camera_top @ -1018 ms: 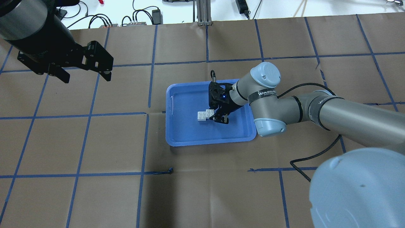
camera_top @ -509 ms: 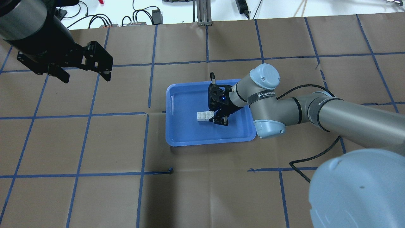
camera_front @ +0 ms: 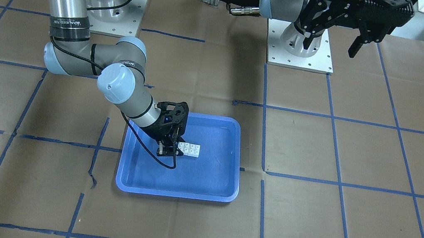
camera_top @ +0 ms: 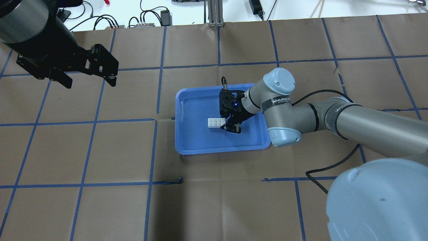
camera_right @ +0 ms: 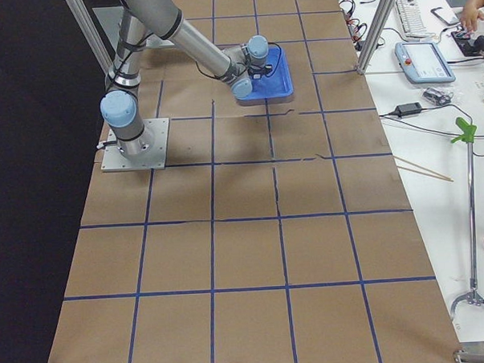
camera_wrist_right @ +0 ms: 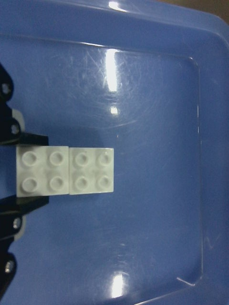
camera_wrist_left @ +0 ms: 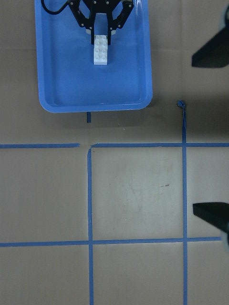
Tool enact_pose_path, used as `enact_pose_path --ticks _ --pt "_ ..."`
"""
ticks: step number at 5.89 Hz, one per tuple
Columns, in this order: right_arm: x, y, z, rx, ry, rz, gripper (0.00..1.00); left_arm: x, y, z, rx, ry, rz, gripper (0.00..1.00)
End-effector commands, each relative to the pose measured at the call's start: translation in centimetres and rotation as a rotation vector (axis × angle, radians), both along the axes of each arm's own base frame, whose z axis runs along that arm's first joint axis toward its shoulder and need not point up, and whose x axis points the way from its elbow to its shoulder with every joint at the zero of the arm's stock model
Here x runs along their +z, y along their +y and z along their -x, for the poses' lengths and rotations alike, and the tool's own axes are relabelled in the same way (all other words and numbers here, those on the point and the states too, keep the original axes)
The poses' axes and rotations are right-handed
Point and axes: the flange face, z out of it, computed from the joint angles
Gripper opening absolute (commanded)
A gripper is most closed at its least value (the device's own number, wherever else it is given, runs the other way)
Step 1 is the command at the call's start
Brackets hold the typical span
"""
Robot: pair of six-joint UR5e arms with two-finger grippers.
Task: Assemble white blocks and place on blue tray
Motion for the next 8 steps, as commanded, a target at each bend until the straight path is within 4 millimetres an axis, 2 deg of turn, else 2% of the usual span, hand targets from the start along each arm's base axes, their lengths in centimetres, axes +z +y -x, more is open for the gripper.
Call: enact_pose_path --ticks 1,3,4,5,6,7,8 --pt "0.1 -0.1 0.0 -0.002 -0.002 0.001 0.23 -0.1 0.1 -0.1 0.000 0.001 -0.005 0.99" --pt "0.1 -0.1 0.0 -0.002 -0.002 0.001 0.23 0.4 -1.3 -0.1 -0.003 -0.008 -0.016 0.99" --pt "0.1 -0.1 0.0 -0.006 -0.002 -0.002 0.32 -0.4 -2.0 0.2 -0.010 -0.006 -0.031 0.99" --pt "0.1 -0.1 0.0 -0.007 -0.004 -0.002 0.40 -0.5 -1.9 0.3 -0.024 -0.006 -0.028 0.99" --pt "0.1 -0.1 0.0 -0.007 -0.004 -0.002 0.45 -0.7 -1.8 0.3 -0.038 -0.007 -0.030 0.99" --pt "0.1 -0.1 -0.1 -0.007 -0.005 -0.002 0.48 -0.6 -2.6 0.4 -0.036 0.002 0.014 0.99" --pt "0.1 -0.1 -0.1 -0.007 -0.005 -0.002 0.49 -1.5 -3.5 0.1 -0.031 0.002 0.006 0.99"
